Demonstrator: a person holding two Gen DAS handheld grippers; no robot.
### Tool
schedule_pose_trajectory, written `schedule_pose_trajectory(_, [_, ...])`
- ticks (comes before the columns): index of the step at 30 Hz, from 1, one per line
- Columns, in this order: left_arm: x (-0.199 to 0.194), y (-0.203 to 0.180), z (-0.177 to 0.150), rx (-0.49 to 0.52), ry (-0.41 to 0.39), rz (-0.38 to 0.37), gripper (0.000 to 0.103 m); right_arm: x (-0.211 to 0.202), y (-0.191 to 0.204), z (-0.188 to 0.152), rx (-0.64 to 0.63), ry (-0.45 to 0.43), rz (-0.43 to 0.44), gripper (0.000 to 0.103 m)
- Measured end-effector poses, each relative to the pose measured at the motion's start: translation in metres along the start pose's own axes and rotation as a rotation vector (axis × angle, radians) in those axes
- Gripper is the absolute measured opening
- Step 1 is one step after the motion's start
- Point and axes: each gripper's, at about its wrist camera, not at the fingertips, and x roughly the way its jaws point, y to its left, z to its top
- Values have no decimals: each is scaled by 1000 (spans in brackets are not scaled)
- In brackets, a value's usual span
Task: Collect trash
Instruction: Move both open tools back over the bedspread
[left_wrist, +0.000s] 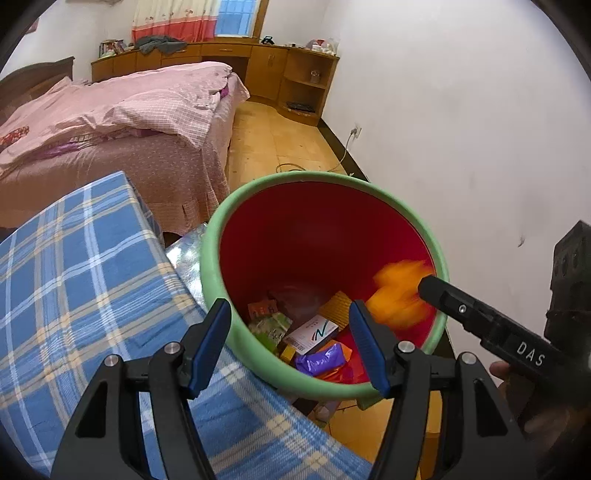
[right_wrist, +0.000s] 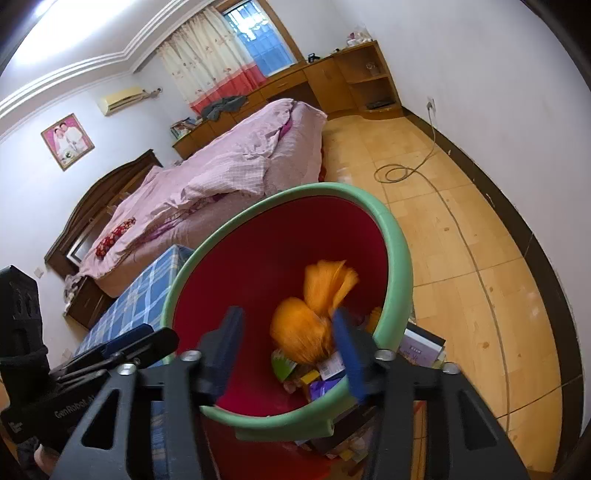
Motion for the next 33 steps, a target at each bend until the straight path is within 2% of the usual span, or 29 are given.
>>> schedule_pose_trajectory(2, [-9,2,-3,-9,-7,8,66,-2,2,-1,-3,0,-4,66])
schedule_pose_trajectory(13, [-75,21,-29,-71,-51,107,66,-33,36,-16,-86,-16,-3,66])
schedule_pose_trajectory(18, [-114,33,-45,-107,-87,171,66,-54,63,-29,-131,-30,32,70])
schedule_pose_trajectory(20, [-128,35,-52,-108,-100,197,66,-61,75,-34,-152,-38,35,78])
schedule_pose_trajectory(33, [-227,66,-118,-246,-213,392,68,-102,151,-86,-304,-81,151,79])
